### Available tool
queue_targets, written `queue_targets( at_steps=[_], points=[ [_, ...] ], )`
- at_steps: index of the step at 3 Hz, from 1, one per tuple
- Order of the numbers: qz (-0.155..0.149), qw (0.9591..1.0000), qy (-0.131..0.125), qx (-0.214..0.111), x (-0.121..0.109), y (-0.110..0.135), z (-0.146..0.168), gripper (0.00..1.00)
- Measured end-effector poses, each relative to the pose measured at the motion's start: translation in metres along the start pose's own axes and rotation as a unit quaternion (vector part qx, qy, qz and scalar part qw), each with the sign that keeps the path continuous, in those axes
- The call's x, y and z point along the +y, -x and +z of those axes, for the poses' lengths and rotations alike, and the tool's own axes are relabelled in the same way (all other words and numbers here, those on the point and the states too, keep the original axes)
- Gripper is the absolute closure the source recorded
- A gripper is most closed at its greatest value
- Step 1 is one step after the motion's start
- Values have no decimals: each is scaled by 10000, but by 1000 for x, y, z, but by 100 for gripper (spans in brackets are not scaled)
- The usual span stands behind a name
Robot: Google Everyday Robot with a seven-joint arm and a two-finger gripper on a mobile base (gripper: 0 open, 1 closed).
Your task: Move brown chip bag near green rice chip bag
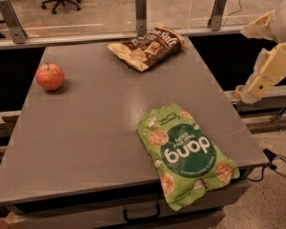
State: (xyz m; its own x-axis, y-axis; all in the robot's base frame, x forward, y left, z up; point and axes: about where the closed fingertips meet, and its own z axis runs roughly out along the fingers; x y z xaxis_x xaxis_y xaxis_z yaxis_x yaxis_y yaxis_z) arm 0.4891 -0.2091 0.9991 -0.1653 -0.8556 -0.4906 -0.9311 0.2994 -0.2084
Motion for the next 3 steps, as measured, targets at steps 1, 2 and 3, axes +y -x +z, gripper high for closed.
queue_targets(
  at_steps=[1,2,3],
  points=[
    [0,10000,0,0,0,0,0,0],
    [-225,9993,57,-306,-20,11,25,0],
    [-646,9947,9,-799,-68,37,69,0]
  ],
)
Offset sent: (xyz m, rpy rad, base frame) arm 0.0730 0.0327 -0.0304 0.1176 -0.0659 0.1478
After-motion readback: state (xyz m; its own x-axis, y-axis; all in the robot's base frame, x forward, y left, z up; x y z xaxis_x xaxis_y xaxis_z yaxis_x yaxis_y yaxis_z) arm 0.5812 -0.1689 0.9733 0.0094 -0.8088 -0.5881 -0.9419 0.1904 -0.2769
